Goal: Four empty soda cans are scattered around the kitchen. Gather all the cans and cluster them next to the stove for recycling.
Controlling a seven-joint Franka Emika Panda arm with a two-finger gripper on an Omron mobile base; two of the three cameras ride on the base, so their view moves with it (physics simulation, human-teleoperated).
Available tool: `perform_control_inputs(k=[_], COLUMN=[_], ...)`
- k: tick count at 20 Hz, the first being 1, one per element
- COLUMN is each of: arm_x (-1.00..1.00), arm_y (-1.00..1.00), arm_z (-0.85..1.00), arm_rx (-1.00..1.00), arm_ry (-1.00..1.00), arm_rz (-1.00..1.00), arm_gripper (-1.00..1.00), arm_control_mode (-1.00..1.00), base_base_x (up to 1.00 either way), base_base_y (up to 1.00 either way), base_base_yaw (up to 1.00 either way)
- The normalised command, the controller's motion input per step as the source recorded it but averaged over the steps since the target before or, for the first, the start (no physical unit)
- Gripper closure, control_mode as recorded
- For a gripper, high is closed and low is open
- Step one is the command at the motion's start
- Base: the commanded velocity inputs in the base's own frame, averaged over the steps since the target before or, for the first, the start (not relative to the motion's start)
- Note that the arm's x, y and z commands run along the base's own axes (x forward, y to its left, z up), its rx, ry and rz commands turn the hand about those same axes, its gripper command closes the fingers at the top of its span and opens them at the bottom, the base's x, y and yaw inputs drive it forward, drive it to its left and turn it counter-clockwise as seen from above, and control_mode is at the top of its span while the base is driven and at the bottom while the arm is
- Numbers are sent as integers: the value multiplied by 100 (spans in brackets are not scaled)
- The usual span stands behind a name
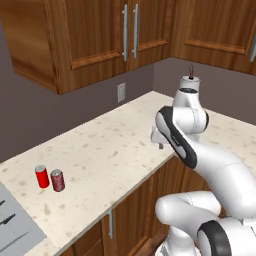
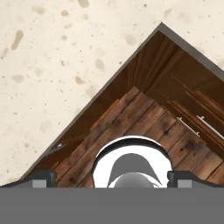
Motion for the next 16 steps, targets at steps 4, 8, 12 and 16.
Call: perform_control_inputs(k=[4,8,12,16], arm_x=[-19,-24,-15,-20], arm_y=[0,0,0,0], arm_z=[6,3,13,17], arm_rx=[-6,-6,-5,-4], arm_ry=[-15,-27,-19,-17], arm_rz=[13,6,1,2], arm_gripper=[-100,-100,-100,-100], arm_control_mode=[-100,-100,-100,-100], base_base_x=[0,0,0,0], base_base_y=[0,0,0,0], base_base_yaw=[0,0,0,0])
